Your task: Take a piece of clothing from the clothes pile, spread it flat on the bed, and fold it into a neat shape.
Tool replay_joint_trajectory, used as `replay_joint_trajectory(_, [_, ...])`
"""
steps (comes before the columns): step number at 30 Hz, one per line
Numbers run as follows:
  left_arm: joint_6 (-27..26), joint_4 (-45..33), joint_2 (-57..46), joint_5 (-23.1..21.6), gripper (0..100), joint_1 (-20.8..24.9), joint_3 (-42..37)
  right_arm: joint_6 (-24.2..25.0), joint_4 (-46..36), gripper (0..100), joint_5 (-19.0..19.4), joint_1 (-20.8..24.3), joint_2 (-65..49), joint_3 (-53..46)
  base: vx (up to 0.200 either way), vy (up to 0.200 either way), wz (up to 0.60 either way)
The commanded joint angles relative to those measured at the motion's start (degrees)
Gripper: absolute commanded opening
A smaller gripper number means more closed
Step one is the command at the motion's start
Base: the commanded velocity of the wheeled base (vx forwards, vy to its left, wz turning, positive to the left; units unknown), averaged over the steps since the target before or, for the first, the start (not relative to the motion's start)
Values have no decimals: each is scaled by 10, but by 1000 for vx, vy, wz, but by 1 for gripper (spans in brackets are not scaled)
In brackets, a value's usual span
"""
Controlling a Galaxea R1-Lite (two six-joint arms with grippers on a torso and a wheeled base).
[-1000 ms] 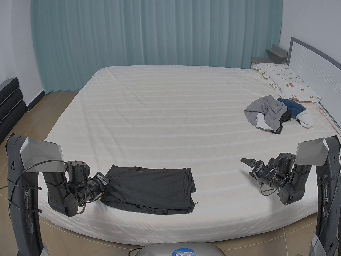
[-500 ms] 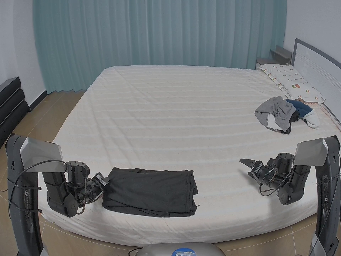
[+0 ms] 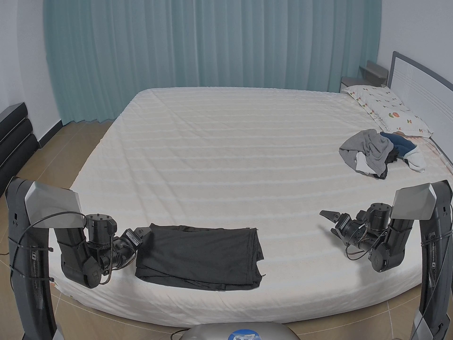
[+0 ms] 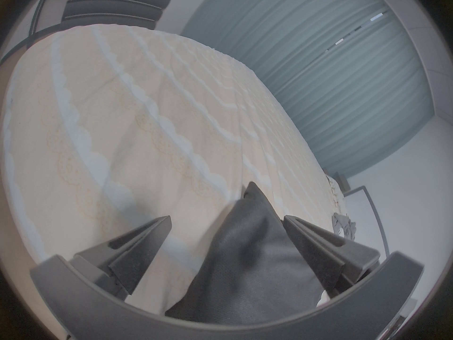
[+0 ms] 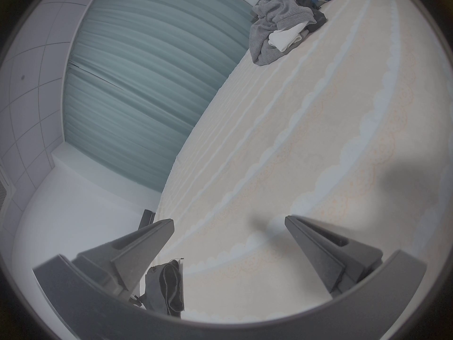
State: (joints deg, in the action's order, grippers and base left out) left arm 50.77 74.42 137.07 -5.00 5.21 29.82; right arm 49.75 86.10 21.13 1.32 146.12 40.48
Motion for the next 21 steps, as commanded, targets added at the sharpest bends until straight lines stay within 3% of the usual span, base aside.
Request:
replay_joint_trajectory(1, [13, 0, -8, 2, 100, -12, 3, 0, 0, 100, -1, 2, 0, 0, 0, 0, 0])
replay_joint_trajectory(9, [17, 0, -22, 3, 100, -15, 2, 0, -1, 100, -10, 4, -5, -3, 0, 0, 0])
replay_joint_trajectory(12, [16, -1, -57, 10, 100, -20, -3, -6, -8, 100, -42, 7, -74, -62, 0, 0, 0])
replay_joint_trajectory(17, [13, -1, -99, 45, 100, -18, -9, -37, -28, 100, -61, 7, -187, -155, 0, 0, 0])
replay_joint_trajectory(20, [11, 1, -135, 72, 100, -14, -19, -62, -26, 100, -95, 7, -227, -192, 0, 0, 0])
replay_joint_trajectory(21, [3, 5, -176, 89, 100, -10, -35, -84, -23, 100, -142, 8, -261, -218, 0, 0, 0])
